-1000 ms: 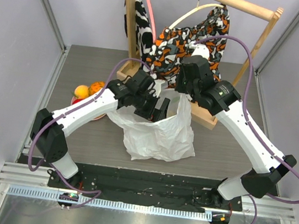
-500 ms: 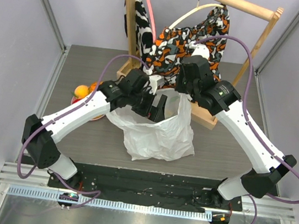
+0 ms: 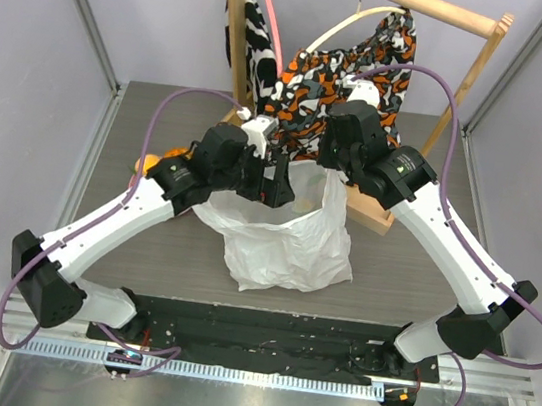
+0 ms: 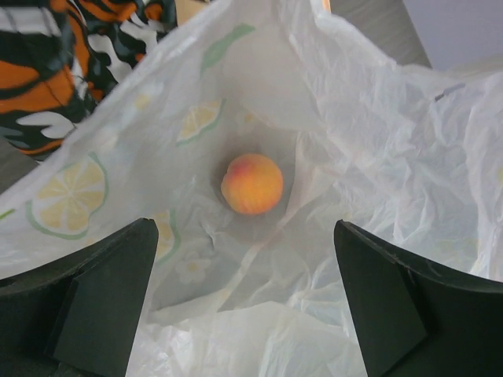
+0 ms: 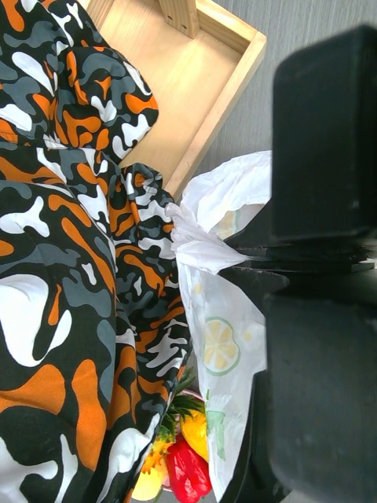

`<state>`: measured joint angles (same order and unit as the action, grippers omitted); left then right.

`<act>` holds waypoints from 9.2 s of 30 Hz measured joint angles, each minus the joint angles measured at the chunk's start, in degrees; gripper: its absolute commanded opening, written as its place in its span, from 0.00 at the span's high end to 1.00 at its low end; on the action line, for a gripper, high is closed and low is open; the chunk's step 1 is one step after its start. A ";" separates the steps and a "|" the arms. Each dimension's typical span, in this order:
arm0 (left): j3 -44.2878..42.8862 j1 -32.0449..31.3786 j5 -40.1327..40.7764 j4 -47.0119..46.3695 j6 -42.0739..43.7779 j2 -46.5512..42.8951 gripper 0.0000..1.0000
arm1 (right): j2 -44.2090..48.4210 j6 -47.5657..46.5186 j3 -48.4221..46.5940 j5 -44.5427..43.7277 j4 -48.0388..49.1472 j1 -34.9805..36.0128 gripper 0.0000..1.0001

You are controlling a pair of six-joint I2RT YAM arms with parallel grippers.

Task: Place the fruits into the plastic bag

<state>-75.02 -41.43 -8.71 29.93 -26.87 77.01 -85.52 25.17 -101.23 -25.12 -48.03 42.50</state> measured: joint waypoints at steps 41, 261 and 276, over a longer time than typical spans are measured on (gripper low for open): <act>1.57 43.67 17.07 11.15 -9.97 -6.40 0.00 | -0.02 -1.07 -0.04 0.00 -0.02 -0.76 0.99; -9.49 22.34 -10.88 14.88 -8.02 -9.25 0.80 | -2.45 -1.25 -0.52 4.09 0.96 -4.11 0.99; -7.39 13.07 -15.80 15.45 -3.87 0.17 0.80 | -1.29 -0.98 1.62 4.31 1.27 -4.11 0.99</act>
<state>-82.41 -28.36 -24.51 45.39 -30.74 77.19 -86.80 24.18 -99.61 -20.82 -46.76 38.39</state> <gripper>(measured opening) 0.260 0.032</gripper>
